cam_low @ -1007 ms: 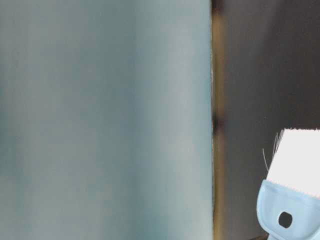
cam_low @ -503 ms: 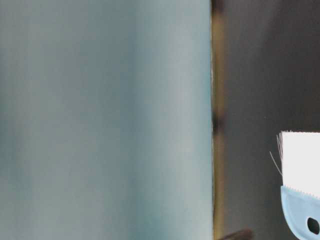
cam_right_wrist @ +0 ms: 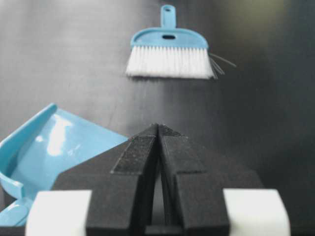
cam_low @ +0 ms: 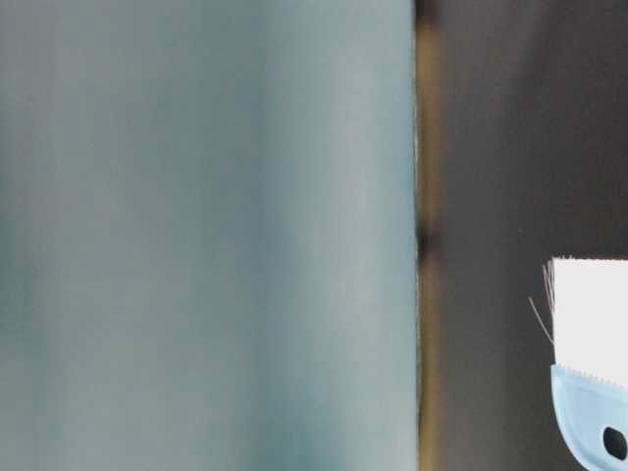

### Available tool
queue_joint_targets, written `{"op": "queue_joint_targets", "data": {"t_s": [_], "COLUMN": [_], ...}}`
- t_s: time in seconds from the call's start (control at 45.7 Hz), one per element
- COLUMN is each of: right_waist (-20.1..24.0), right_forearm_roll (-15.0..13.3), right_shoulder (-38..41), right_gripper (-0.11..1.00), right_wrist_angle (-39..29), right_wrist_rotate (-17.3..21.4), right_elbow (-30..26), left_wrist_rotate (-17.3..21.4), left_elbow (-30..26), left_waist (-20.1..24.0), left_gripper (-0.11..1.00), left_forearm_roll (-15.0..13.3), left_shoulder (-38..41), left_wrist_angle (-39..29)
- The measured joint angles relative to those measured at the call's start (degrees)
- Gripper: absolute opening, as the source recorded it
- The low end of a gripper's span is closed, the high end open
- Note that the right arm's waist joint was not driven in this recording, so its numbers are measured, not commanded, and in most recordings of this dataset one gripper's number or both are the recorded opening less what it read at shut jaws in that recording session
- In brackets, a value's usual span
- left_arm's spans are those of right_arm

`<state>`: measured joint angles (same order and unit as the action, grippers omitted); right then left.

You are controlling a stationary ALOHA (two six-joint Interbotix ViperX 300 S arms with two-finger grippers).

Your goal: Hold the dustpan with a person, while the left arm uses a hand brush to gather the screws into the dustpan.

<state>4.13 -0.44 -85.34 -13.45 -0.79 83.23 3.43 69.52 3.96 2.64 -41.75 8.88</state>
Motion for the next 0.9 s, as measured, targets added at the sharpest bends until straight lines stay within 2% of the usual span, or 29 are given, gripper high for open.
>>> {"op": "queue_joint_targets", "data": {"t_s": [0.175,0.372,0.897], "right_waist": [0.0,0.0,0.0], "right_forearm_roll": [0.0,0.1,0.0], "right_shoulder": [0.0,0.0,0.0], "right_gripper": [0.0,0.0,0.0], "right_wrist_angle": [-0.1,-0.1,0.0], "right_wrist_rotate": [0.0,0.0,0.1], "right_elbow": [0.0,0.1,0.1], "left_wrist_rotate": [0.0,0.0,0.0], "left_elbow": [0.7,0.7,0.7], "left_waist": [0.0,-0.1,-0.4], "left_gripper": [0.73,0.73,0.73], "left_forearm_roll": [-0.1,-0.1,0.0], "left_shoulder": [-6.8,-10.2,-11.8], "left_wrist_angle": [-1.3,-5.5,-6.7]}}
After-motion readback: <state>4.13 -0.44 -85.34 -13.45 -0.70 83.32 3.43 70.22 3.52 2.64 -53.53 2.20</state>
